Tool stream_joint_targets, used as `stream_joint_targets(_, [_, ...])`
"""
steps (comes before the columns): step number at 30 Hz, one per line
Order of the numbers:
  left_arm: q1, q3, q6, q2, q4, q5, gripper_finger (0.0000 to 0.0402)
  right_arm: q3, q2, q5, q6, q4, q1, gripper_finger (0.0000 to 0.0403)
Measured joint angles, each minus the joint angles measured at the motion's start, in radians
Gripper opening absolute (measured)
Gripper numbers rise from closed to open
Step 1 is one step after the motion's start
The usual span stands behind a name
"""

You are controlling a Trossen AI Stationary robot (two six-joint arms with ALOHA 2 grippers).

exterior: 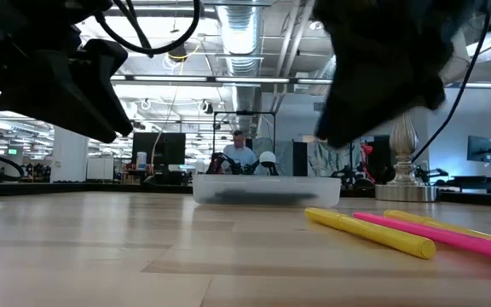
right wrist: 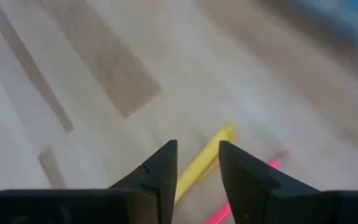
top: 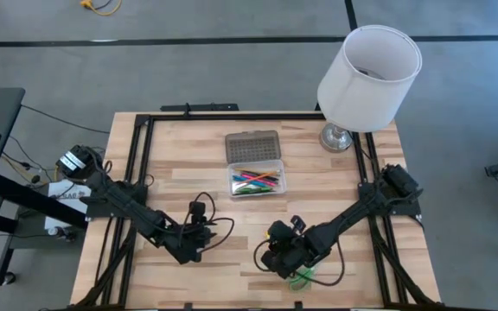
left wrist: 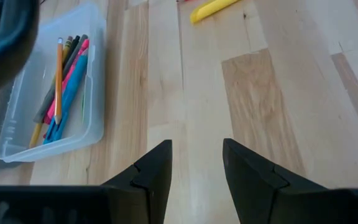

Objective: Pick & place school supplies into a supply box
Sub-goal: Put the left yellow pen into the gray supply box

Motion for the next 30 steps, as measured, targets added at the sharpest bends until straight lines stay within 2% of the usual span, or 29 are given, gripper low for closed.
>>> stream_joint_targets(2, [0.0, 0.0, 0.0, 0.0, 0.0, 0.0, 0.0138, -0.006, 0.005, -0.047, 0.0, -0.017, 0.001, 0.0111])
stream_joint_targets(8, [0.0, 0.0, -0.003, 0.0, -0.006, 0.0, 0.0138, 0.001, 0.032, -0.089, 0.0, 0.017, -0.019, 0.0111])
stream_joint_targets(30, [0.0, 0.0, -0.027, 0.0, -0.011, 0.001, 0.0138, -0.003, 0.032, -0.07, 0.025, 0.051, 0.02, 0.0111])
